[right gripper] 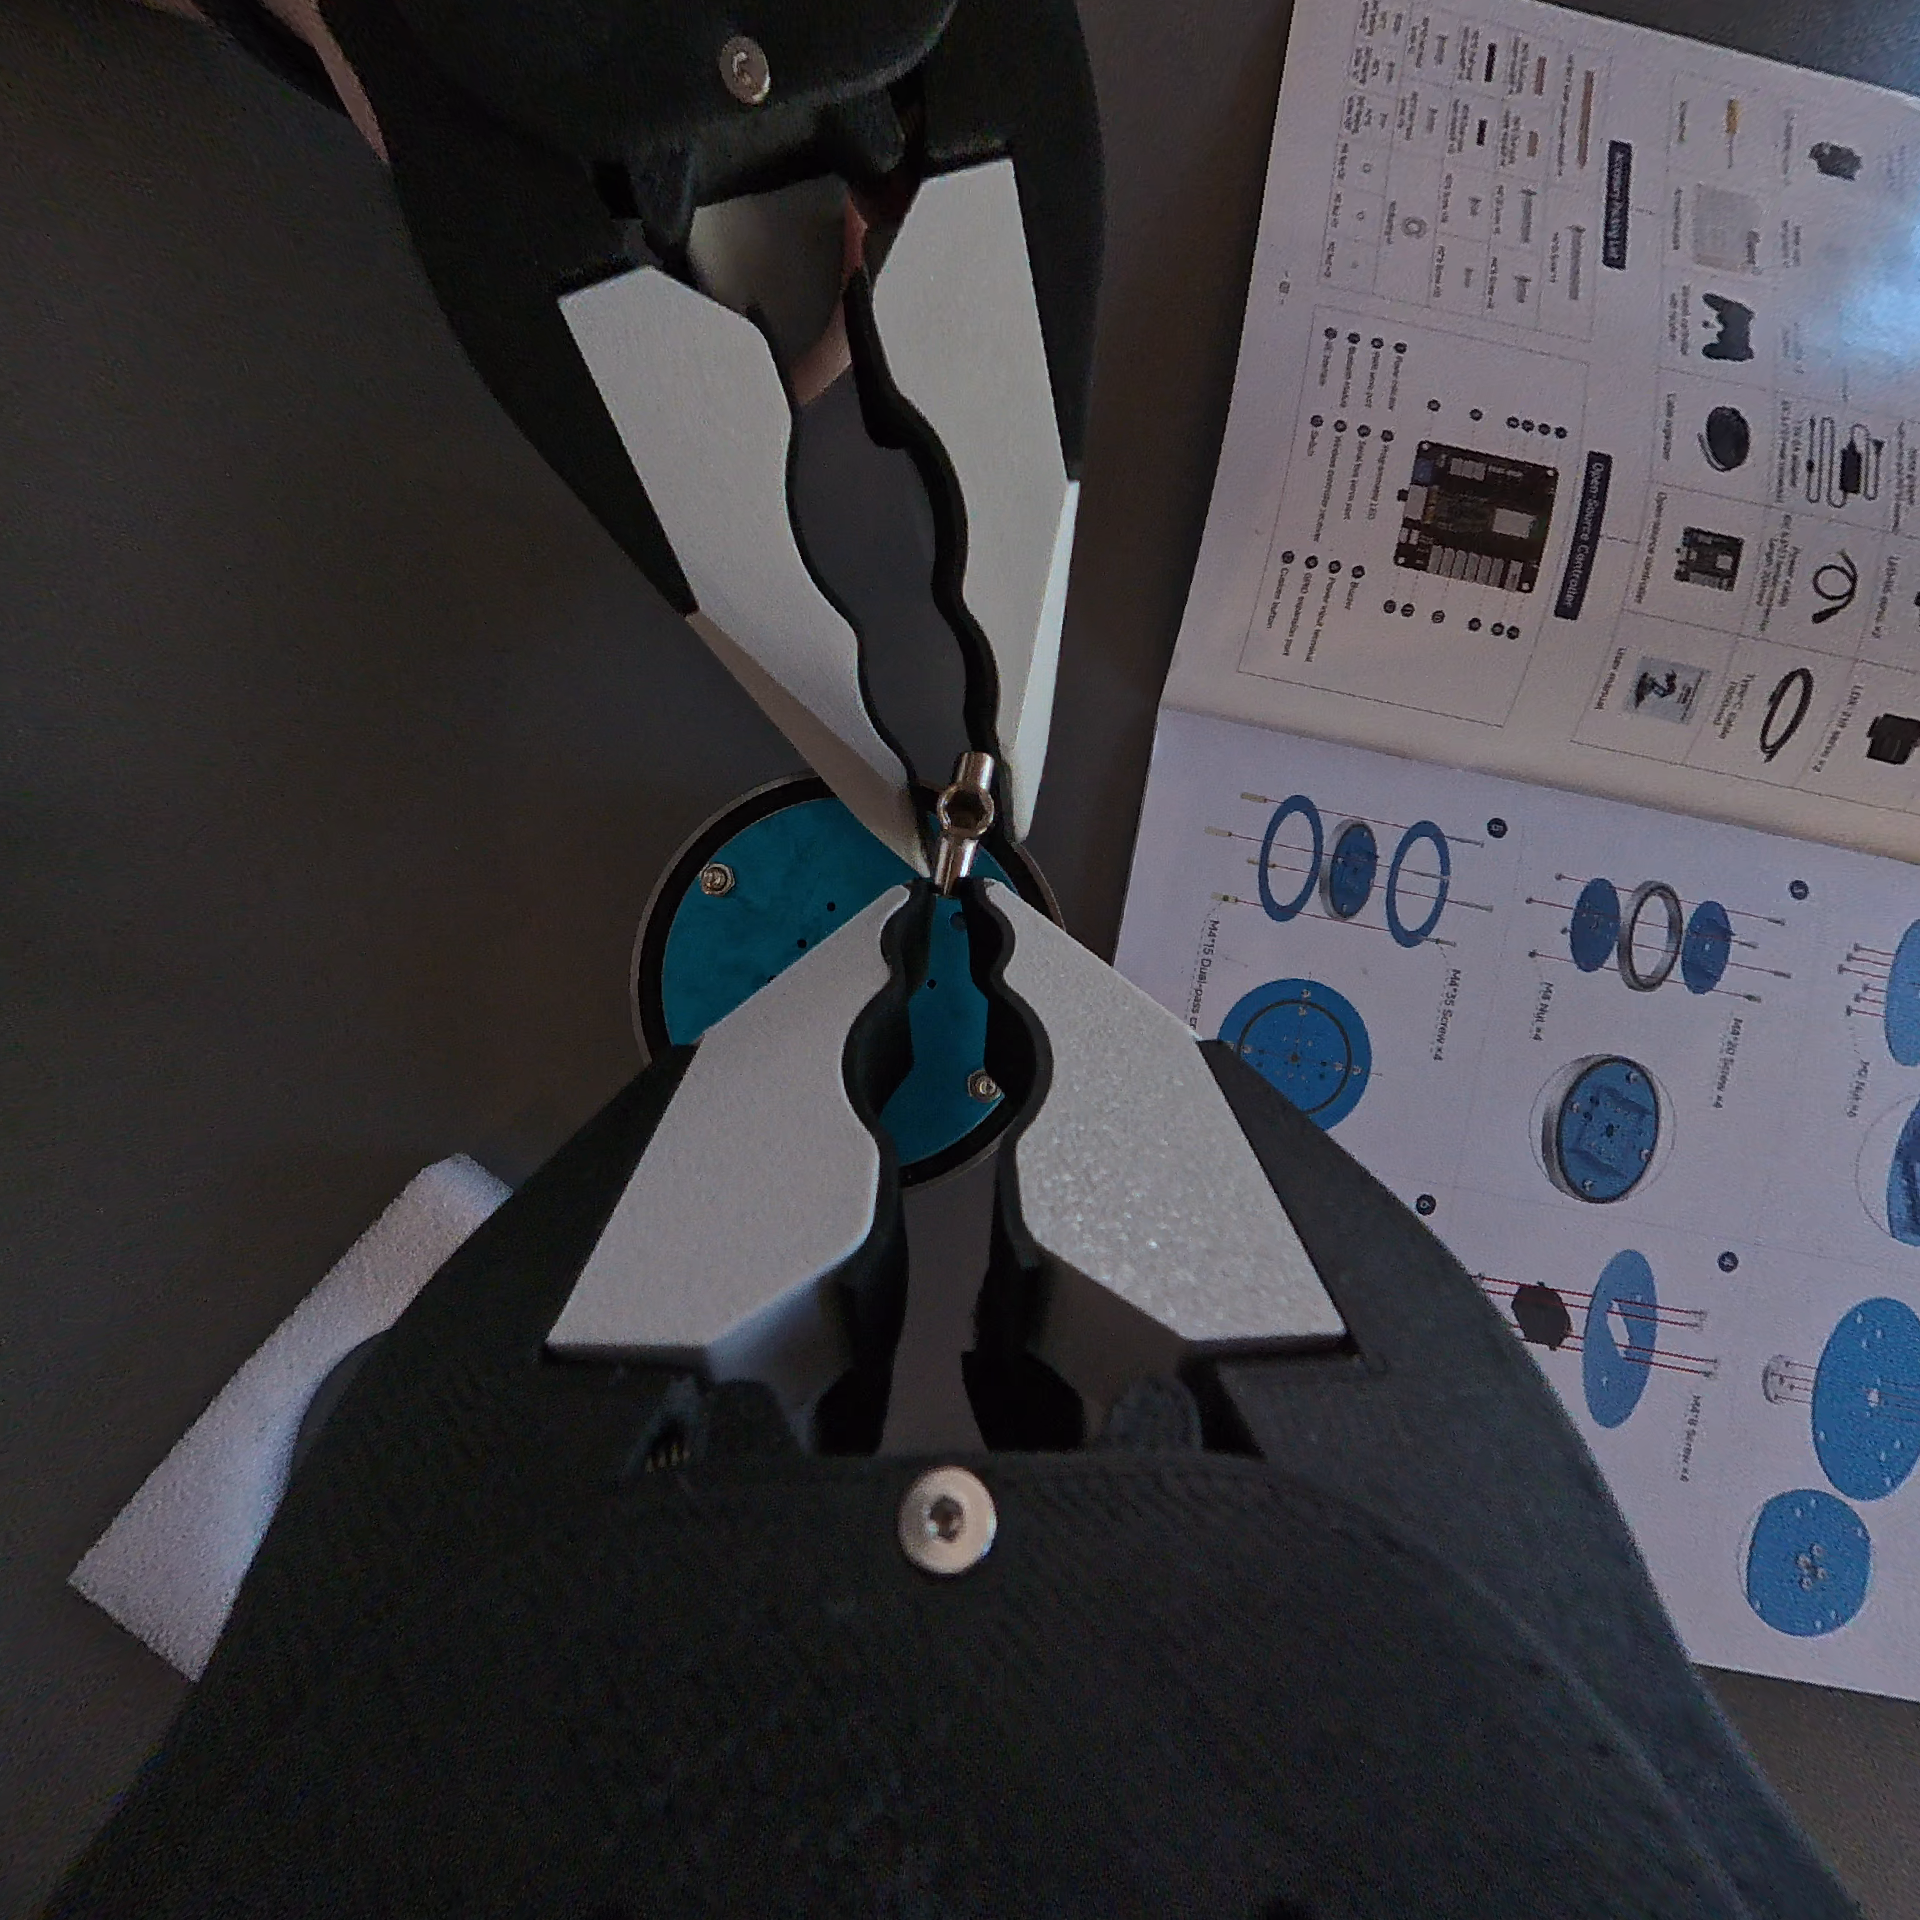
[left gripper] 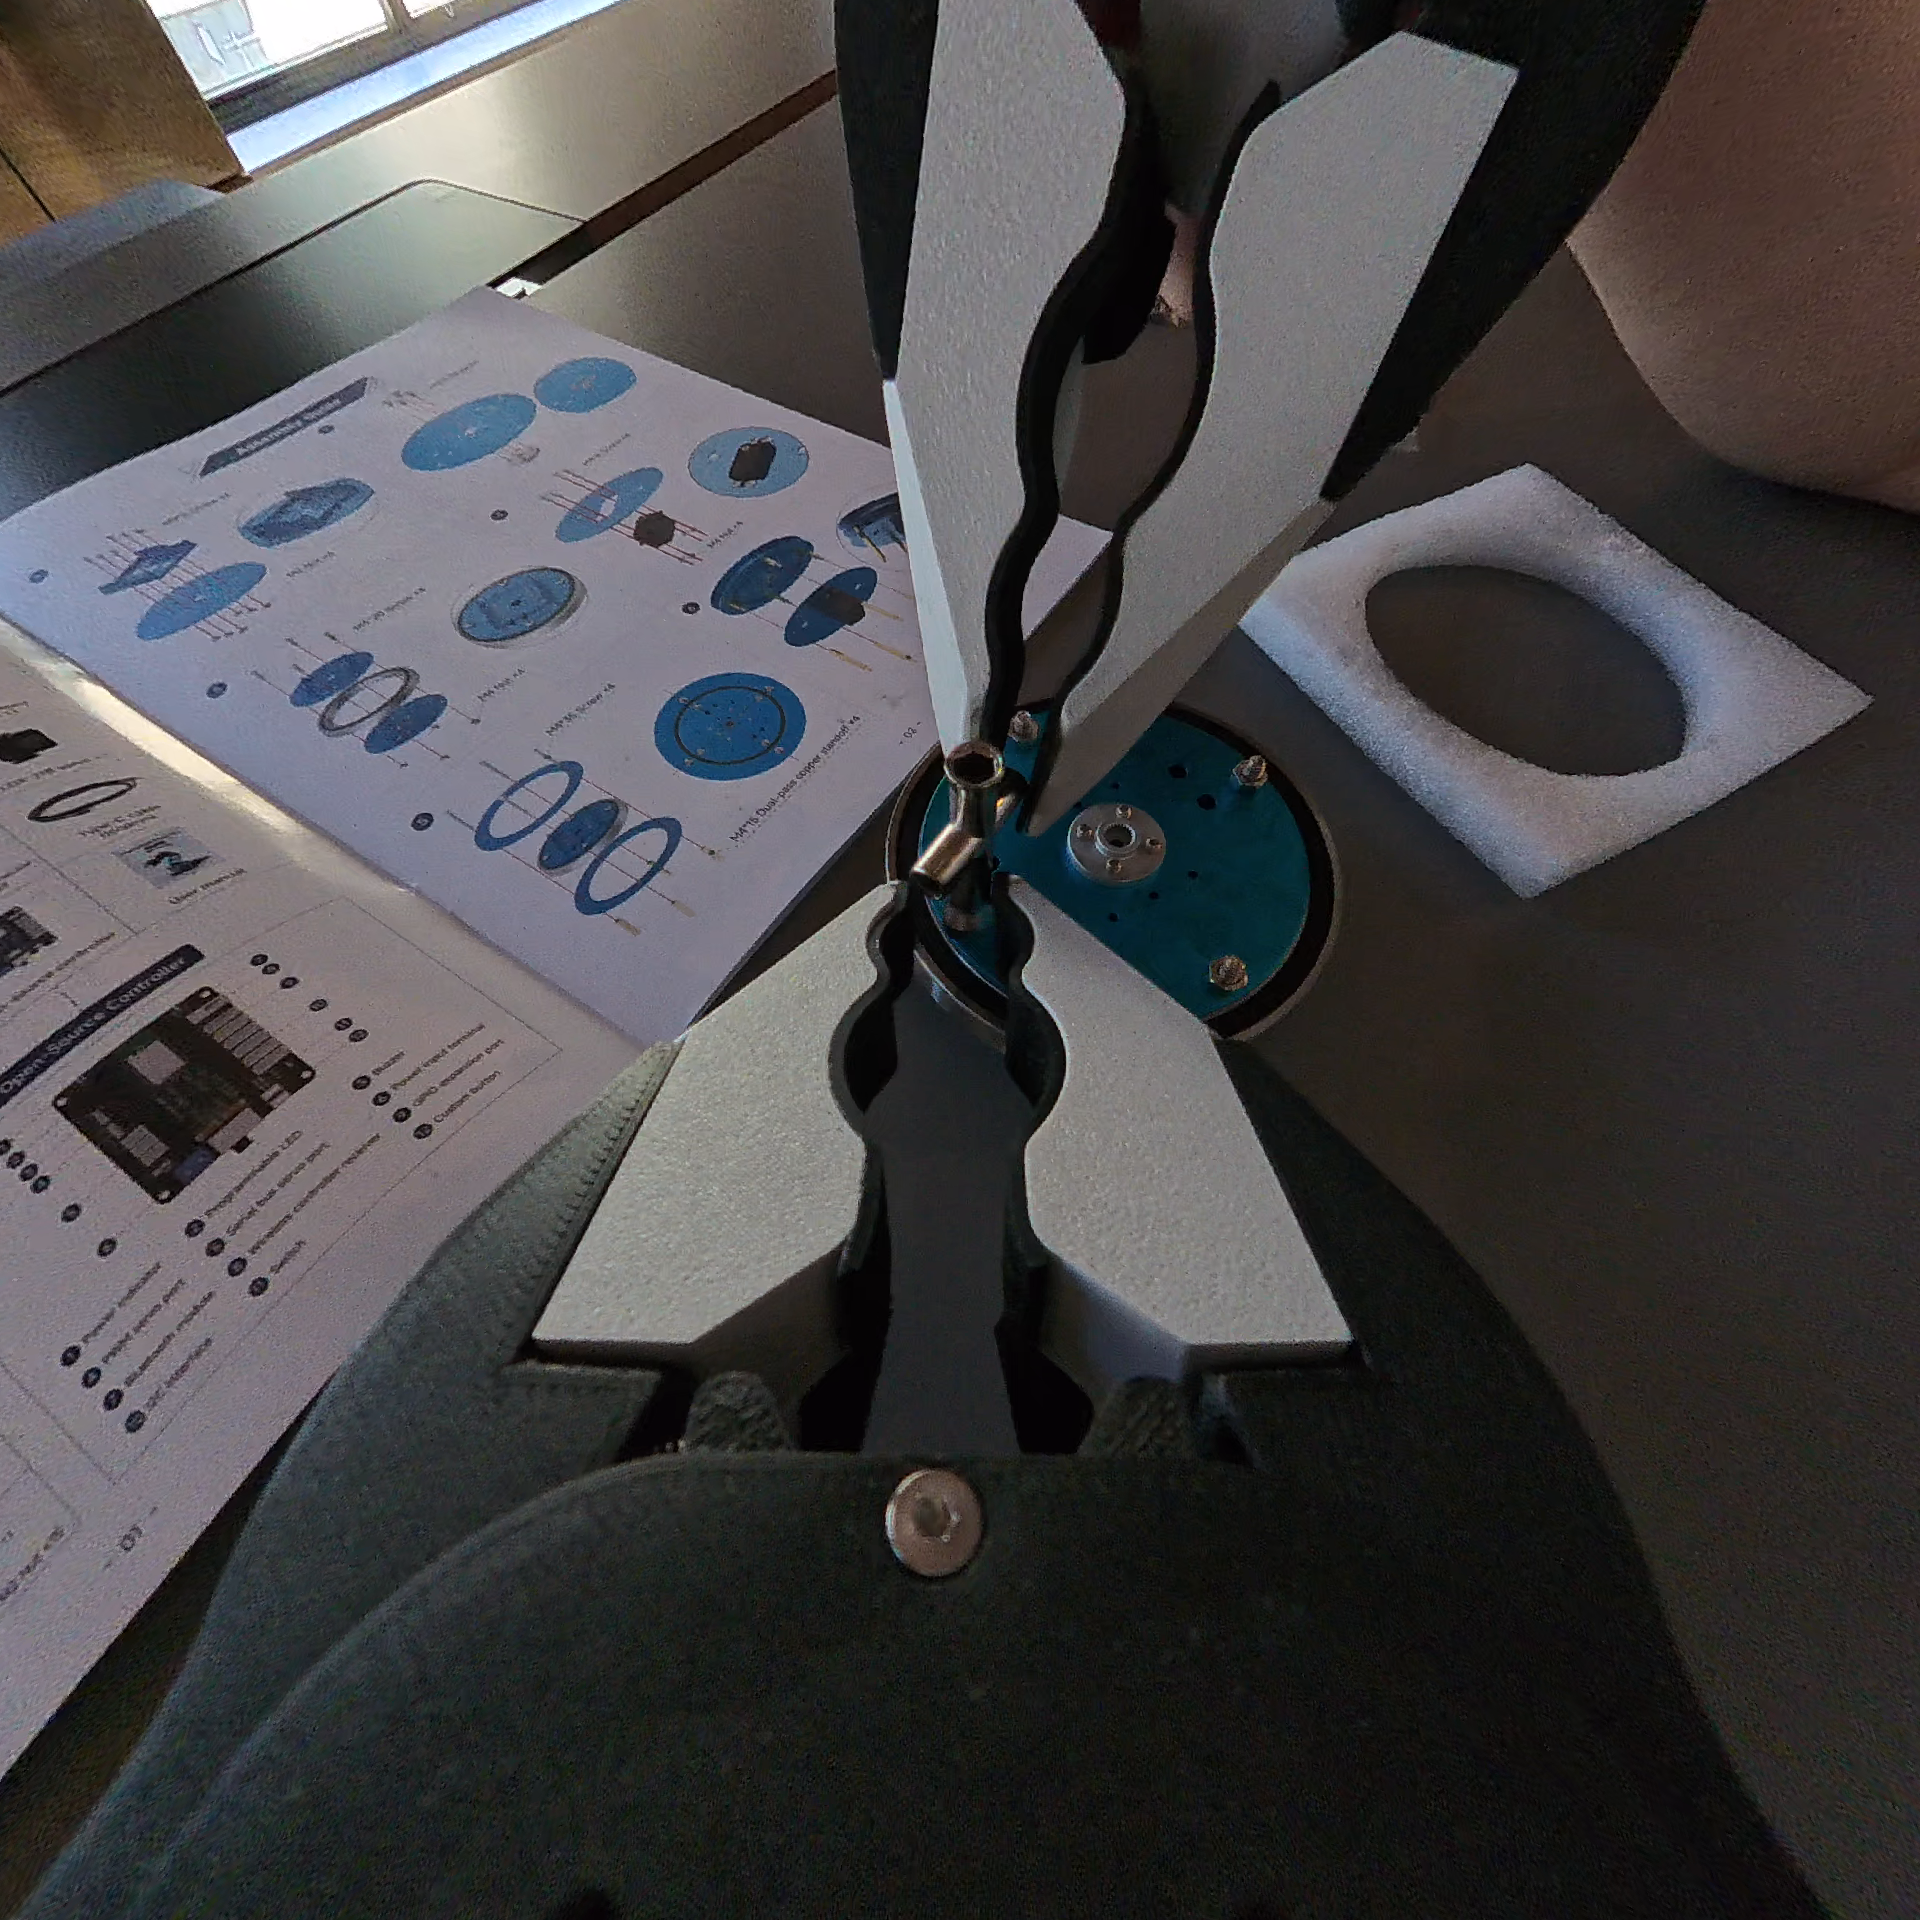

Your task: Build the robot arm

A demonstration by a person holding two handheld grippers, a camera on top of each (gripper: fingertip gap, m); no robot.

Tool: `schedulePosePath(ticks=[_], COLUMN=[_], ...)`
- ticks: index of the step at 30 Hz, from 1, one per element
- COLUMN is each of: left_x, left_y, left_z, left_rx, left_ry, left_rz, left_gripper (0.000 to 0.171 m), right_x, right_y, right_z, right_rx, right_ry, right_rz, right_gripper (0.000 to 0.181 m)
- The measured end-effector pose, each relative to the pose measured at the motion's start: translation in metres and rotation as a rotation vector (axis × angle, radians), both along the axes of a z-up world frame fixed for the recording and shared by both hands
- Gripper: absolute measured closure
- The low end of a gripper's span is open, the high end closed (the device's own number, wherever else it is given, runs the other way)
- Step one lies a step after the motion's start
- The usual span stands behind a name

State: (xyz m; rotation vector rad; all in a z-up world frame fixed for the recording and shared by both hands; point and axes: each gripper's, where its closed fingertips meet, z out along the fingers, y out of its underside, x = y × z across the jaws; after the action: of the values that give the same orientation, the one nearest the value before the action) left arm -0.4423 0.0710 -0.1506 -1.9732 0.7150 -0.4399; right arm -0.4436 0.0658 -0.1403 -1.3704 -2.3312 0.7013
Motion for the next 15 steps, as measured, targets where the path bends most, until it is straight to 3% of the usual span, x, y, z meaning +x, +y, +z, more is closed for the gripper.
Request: schedulePosePath(ticks=[5, 9, 11, 15], left_x=[0.003, 0.003, 0.003, 0.003], left_y=[-0.001, 0.0, 0.0, 0.0], left_z=[-0.004, -0.004, -0.004, -0.004], left_rx=[0.002, -0.009, -0.013, -0.015], left_ry=[0.036, 0.027, 0.023, 0.023], left_rz=[-0.013, -0.016, -0.017, -0.02], left_gripper=[0.162, 0.162, 0.162, 0.162], right_x=[0.0, 0.002, 0.002, -0.005], right_y=[0.004, 0.005, 0.008, 0.013], right_z=[0.002, 0.022, 0.029, 0.036], right_rx=[0.069, 0.137, 0.249, 0.636], right_ry=[0.023, 0.126, 0.166, 0.202], right_rz=[0.038, 0.134, 0.207, 0.459], right_gripper=[0.165, 0.156, 0.153, 0.153])
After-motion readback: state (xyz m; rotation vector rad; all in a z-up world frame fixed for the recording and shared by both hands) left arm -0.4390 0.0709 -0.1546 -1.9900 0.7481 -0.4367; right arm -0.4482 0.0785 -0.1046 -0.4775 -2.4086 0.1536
